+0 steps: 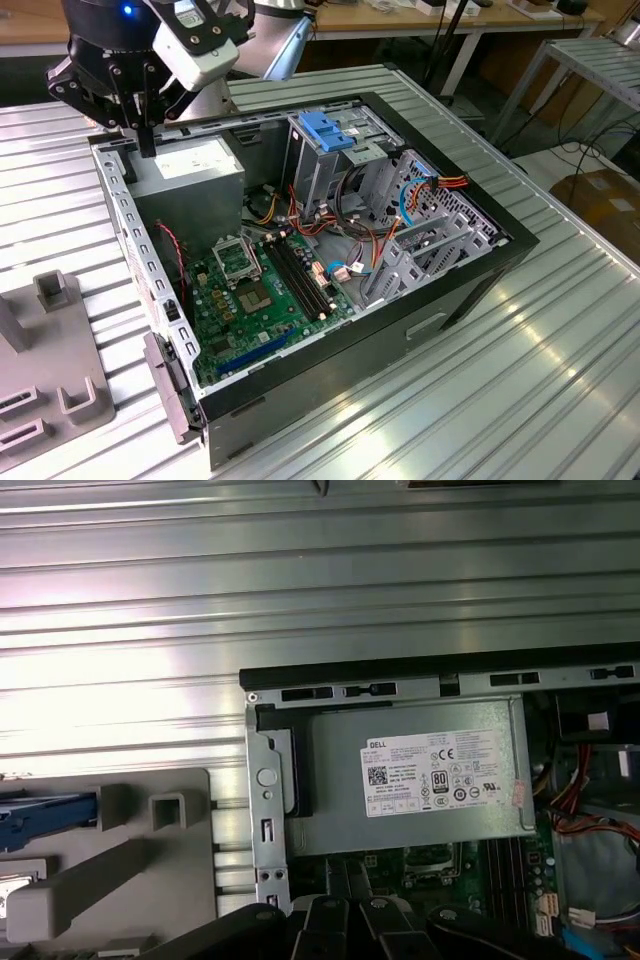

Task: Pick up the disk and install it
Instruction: 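Reach for the disk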

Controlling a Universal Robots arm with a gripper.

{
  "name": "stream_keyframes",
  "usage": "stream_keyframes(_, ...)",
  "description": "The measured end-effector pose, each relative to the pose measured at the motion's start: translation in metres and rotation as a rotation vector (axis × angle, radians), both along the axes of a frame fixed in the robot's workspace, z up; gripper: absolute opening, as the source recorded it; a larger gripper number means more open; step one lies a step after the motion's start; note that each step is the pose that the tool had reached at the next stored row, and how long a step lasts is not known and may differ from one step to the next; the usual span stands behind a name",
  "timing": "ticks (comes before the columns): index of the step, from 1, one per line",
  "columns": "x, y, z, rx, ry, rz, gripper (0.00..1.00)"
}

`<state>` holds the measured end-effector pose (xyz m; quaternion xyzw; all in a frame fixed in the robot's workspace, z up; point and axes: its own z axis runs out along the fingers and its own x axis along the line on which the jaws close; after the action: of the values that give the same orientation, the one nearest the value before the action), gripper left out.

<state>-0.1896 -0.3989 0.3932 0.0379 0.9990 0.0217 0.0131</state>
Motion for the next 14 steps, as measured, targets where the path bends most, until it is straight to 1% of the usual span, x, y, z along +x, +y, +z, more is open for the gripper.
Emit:
stream_keyframes(8, -0.0055, 0.0, 0.0, 0.0, 0.0, 0.0, 0.1)
stream_keyframes(14, -0.0114, 0.0, 0.0, 0.0, 0.0001, 0.0, 0.1)
